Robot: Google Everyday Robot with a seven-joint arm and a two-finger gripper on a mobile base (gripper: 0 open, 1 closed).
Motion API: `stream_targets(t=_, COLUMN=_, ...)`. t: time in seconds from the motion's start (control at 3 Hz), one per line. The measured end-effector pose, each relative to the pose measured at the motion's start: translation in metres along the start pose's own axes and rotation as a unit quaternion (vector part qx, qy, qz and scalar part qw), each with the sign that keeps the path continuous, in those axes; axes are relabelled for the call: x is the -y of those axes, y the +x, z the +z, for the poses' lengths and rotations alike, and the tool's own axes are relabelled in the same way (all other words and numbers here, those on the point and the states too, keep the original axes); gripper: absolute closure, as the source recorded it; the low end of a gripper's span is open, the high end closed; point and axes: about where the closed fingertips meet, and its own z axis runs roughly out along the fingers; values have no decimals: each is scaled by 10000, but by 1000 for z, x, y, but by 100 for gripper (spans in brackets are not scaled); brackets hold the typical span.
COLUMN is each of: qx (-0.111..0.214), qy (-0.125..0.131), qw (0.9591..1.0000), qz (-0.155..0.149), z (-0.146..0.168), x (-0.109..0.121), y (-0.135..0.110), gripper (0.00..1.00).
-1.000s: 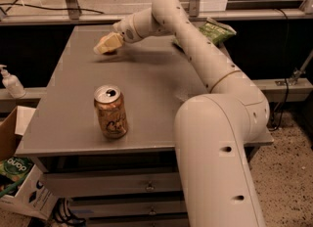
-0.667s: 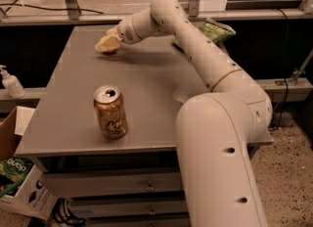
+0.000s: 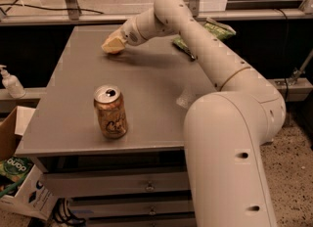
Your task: Pick orange
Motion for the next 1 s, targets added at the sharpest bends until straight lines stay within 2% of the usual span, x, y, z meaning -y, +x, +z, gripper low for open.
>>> stream_targets(t=0.33, qx=44, qy=96, qw=9999, qz=8, z=-19, x=4, y=-2, gripper=100)
stream_targets(t=1.0, qx=766, qy=292, qw=9966, qz=-85, z=-93, x=16, y=-47, gripper=100)
